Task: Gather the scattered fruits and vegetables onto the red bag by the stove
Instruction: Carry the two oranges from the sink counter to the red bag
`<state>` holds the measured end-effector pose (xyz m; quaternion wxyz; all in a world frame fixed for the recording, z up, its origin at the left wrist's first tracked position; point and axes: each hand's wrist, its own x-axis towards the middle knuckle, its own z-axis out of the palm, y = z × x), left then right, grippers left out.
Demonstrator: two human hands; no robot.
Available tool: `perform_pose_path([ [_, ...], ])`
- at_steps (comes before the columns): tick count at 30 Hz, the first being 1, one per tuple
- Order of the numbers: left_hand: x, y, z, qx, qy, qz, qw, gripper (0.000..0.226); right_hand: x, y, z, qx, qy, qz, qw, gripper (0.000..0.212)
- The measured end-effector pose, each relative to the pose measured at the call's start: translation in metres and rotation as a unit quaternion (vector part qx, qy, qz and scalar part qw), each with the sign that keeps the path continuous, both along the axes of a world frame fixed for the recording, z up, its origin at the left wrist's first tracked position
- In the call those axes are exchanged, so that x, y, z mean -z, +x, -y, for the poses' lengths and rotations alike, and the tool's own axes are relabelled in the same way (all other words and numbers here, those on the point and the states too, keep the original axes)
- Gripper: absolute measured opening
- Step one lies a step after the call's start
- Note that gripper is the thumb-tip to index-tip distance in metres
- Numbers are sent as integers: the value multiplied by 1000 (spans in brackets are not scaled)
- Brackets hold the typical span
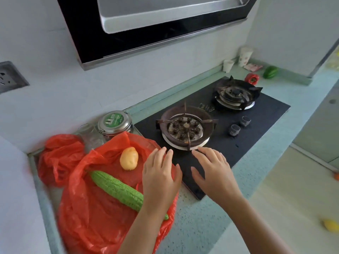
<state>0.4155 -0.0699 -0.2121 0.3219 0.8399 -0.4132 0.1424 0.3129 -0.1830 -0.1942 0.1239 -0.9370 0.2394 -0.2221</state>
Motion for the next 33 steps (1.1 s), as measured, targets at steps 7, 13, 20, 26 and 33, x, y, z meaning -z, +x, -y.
perform_pose_path([
  [7, 0, -55, 43, 119, -13, 11, 993, 42, -4, -79, 17, 134, -11, 36, 990, 36],
  [13, -14, -110, 91, 195, -29, 29, 980, 42, -16, -143, 42, 231, -35, 72, 970, 35],
  [20, -23, -187, 164, 289, -38, 73, 954, 41, -21, -235, 95, 321, -43, 105, 940, 36],
  [26, -37, -274, 244, 347, -30, 67, 935, 42, -30, -323, 156, 376, -57, 113, 918, 36],
  [33, -45, -364, 325, 397, -25, 46, 916, 43, -37, -415, 221, 418, -67, 116, 899, 36],
])
